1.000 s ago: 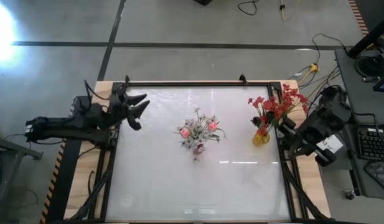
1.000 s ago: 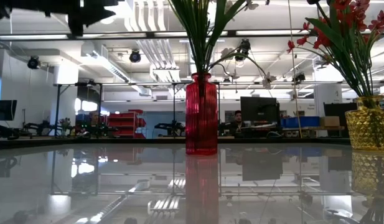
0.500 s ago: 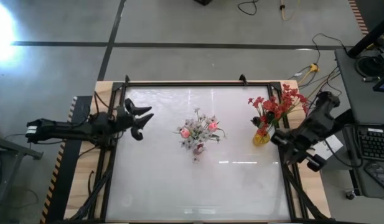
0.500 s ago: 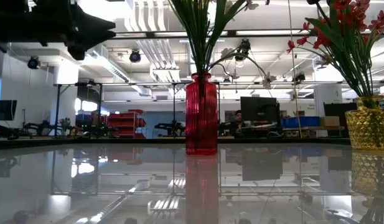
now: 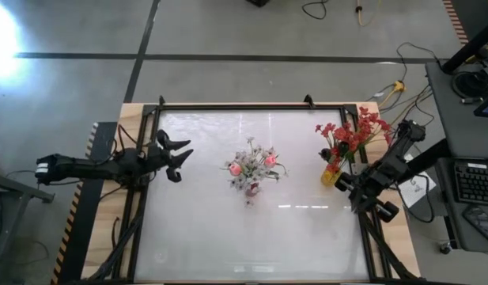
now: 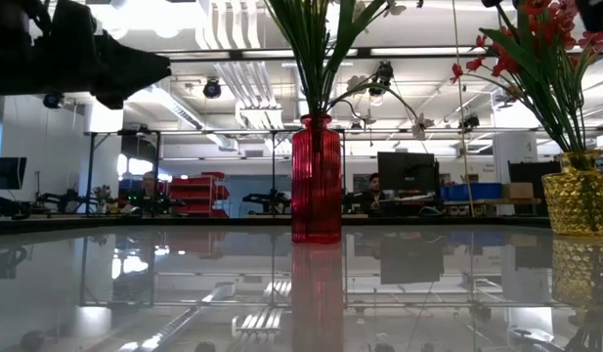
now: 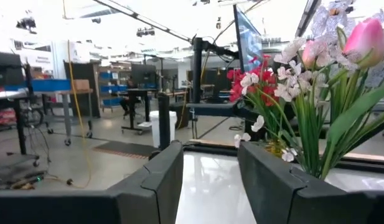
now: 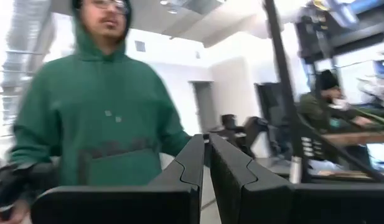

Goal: Sort flowers into vase by color
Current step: Return to Home Position

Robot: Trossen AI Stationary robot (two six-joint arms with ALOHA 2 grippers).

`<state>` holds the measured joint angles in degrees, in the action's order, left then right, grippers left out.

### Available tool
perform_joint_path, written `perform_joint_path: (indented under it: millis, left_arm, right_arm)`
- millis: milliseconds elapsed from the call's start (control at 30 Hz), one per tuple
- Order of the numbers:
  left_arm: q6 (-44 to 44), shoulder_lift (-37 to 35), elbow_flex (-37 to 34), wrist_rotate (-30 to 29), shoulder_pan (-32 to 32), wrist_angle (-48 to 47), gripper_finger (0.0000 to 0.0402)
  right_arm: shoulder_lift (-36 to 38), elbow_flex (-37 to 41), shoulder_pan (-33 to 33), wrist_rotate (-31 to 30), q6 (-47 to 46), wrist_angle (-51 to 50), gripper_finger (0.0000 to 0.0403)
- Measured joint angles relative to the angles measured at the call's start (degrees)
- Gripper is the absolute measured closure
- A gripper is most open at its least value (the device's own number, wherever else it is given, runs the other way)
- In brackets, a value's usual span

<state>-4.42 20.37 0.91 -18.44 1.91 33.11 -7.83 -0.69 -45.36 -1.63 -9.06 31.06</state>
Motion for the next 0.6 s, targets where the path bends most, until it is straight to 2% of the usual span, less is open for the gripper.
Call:
perform_joint_path:
  millis: [100,200,267,400,600]
  left_arm:
    - [-2.32,-0.71,0.01,-0.02,0.00,0.17,0.0260]
    - [-3.96,-1.77,-0.31,-0.02,0.00,-0.85,0.0260]
    - [-4.01,-2.27,-0.31,-0.04,0.02,-5.02,0.0260]
    - [-2.86,-3.38,-0.31,-0.28,0.02,-11.46,0.0260]
    - [-0.66,-5.84,-0.32,-0.32,0.07,-18.41,0.0260]
  right_arm:
    - [0.90,-0.02,0.02,-2.81,0.84,-2.38,0.0385]
    - [1.17,-0.02,0.01,-2.94,1.72,-3.64,0.0385]
    - [1.19,-0.01,0.01,-3.43,0.60,-6.55,0.0385]
    - [1.02,0.00,0.00,-8.23,-2.45,-14.57,0.0385]
    - [0.82,0.03,0.00,-10.95,-0.04,-23.81,0.0385]
